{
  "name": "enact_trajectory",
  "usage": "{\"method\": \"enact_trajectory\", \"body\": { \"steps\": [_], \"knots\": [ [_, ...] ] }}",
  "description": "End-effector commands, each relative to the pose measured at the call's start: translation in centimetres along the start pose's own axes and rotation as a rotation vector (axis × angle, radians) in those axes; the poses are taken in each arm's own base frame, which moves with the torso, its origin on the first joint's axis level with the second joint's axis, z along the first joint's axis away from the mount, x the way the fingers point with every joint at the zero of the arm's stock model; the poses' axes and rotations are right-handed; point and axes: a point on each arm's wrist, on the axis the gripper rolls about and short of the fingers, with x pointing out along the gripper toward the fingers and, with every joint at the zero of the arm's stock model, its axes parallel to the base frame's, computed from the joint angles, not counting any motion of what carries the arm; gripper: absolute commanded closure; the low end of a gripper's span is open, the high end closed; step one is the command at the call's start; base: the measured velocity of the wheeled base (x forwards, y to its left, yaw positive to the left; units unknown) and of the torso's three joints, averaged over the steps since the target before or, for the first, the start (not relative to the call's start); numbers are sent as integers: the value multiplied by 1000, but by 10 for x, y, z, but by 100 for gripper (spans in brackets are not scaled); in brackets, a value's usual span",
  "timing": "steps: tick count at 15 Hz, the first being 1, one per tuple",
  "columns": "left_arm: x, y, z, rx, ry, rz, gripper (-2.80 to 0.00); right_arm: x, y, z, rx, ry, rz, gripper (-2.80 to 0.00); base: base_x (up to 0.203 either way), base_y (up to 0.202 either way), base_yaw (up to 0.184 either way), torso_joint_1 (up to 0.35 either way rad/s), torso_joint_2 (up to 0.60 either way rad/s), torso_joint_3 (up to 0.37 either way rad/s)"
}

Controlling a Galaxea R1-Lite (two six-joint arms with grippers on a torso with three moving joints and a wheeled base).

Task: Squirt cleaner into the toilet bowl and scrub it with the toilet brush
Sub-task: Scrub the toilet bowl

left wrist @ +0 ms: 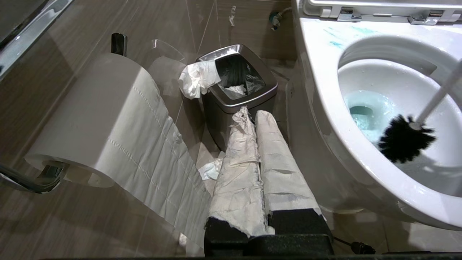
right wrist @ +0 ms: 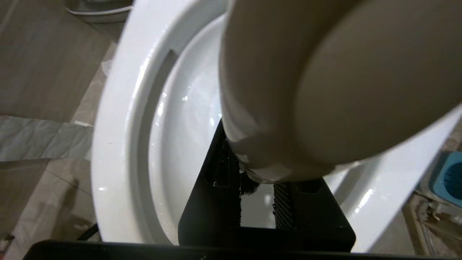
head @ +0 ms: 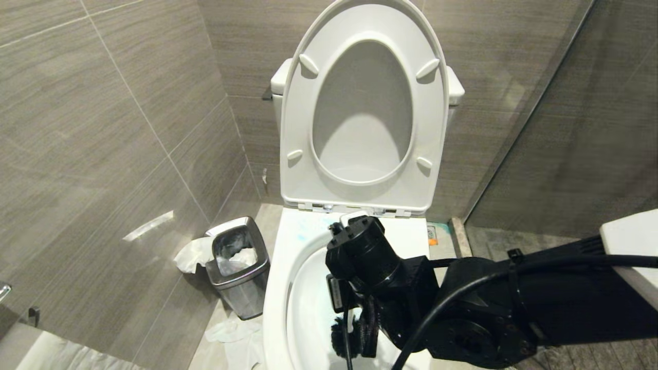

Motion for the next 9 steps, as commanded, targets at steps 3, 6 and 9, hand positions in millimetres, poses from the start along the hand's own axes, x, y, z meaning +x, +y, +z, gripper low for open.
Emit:
{"method": "enact_trajectory", "body": {
  "steps": [3, 6, 9],
  "knots": [
    [0, 0, 0, 0, 2, 0, 0, 30, 23, 21, 3, -62, 9, 0, 0, 0, 0, 0, 0, 0],
    [0, 0, 0, 0, 2, 0, 0, 47, 22, 53, 11, -129, -7, 0, 0, 0, 0, 0, 0, 0],
    [0, 0, 0, 0, 2, 0, 0, 59, 6, 82, 32, -144, -55, 0, 0, 0, 0, 0, 0, 0]
  ]
}}
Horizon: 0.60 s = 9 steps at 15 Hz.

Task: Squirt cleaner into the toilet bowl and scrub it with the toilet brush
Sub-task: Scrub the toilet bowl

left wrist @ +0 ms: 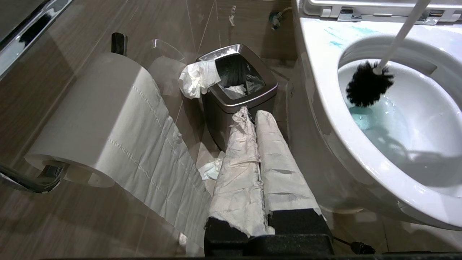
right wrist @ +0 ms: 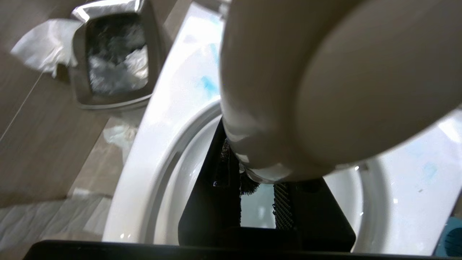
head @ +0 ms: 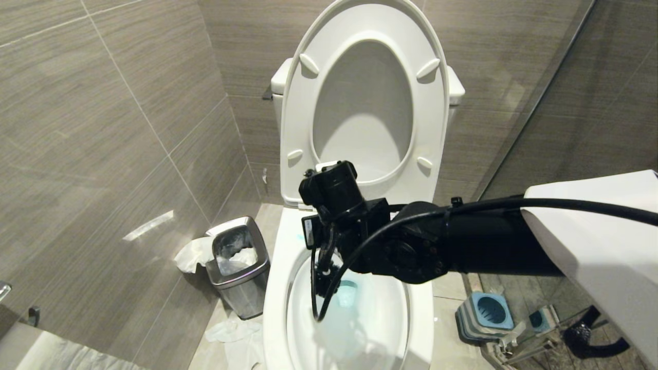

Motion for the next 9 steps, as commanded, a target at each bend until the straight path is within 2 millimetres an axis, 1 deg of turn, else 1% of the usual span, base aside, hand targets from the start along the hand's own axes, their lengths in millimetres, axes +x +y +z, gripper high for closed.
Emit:
{"method": "enact_trajectory", "body": {
  "steps": [1, 4, 7, 9],
  "knots": [
    [0, 0, 0, 0, 1, 0, 0, 17, -14, 11, 5, 12, -51, 0, 0, 0, 0, 0, 0, 0],
    [0, 0, 0, 0, 1, 0, 0, 0, -21, 23, 11, 1, -51, 0, 0, 0, 0, 0, 0, 0],
    [0, 0, 0, 0, 1, 0, 0, -17, -30, 25, 3, 20, -69, 0, 0, 0, 0, 0, 0, 0],
    [0, 0, 0, 0, 1, 0, 0, -19, -30, 29, 3, 3, -94, 0, 0, 0, 0, 0, 0, 0]
  ]
}}
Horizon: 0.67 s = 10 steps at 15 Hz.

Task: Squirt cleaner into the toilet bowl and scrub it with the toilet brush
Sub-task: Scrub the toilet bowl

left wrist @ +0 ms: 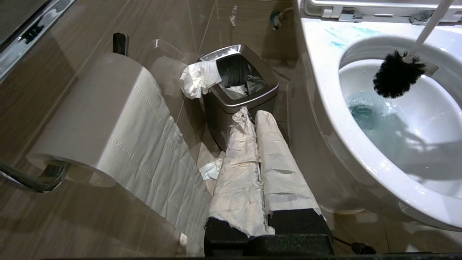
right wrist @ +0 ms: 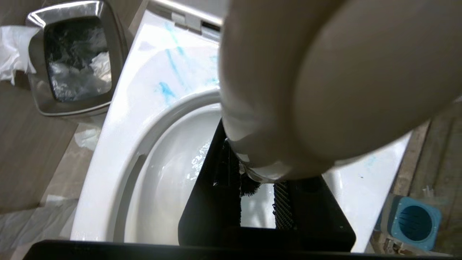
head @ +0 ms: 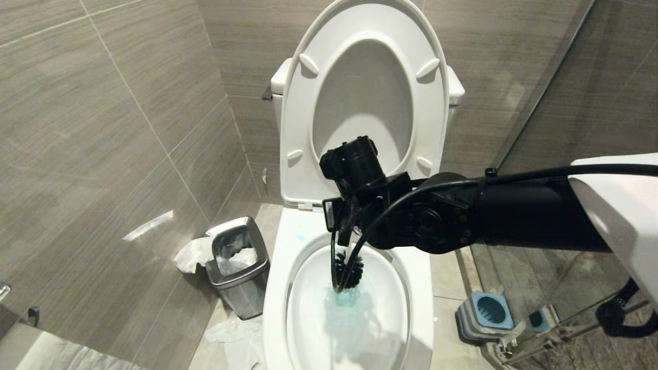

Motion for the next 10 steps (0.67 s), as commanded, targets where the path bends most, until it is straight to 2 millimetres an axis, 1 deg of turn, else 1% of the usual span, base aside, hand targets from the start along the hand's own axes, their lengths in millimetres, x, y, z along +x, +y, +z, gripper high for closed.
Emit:
{"method": "enact_trajectory", "body": {
  "steps": [1, 8, 10],
  "knots": [
    [0, 0, 0, 0, 2, -1, 0, -8, -3, 6, 8, -18, -9, 0, 0, 0, 0, 0, 0, 0],
    [0, 0, 0, 0, 2, 0, 0, -4, -7, -9, -5, 29, -29, 0, 0, 0, 0, 0, 0, 0],
    [0, 0, 0, 0, 2, 0, 0, -1, -9, -10, -4, 33, -37, 0, 0, 0, 0, 0, 0, 0]
  ]
}}
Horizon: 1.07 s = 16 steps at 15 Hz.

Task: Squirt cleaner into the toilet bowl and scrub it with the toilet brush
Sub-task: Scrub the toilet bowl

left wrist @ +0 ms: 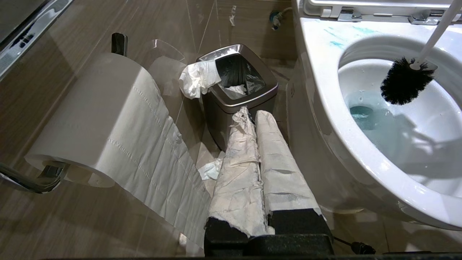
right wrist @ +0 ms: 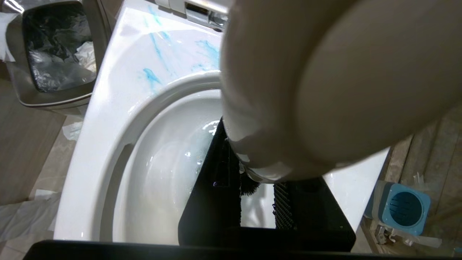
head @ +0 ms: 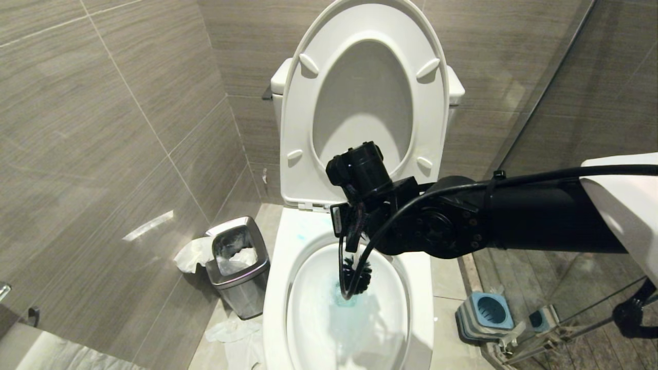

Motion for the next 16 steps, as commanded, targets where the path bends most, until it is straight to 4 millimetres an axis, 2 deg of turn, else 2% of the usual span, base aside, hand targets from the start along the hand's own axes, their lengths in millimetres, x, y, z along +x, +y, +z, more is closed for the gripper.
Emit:
{"method": "enact_trajectory", "body": {
  "steps": [1, 6, 12, 16],
  "knots": [
    [0, 0, 0, 0, 2, 0, 0, 4, -1, -3, 3, 9, -9, 0, 0, 0, 0, 0, 0, 0],
    [0, 0, 0, 0, 2, 0, 0, 35, 5, -25, 25, 61, -34, 0, 0, 0, 0, 0, 0, 0],
    [0, 0, 0, 0, 2, 0, 0, 105, 7, -59, 69, 84, -69, 0, 0, 0, 0, 0, 0, 0],
    [0, 0, 0, 0, 2, 0, 0, 126, 5, -77, 71, 105, -82, 0, 0, 0, 0, 0, 0, 0]
  ]
}}
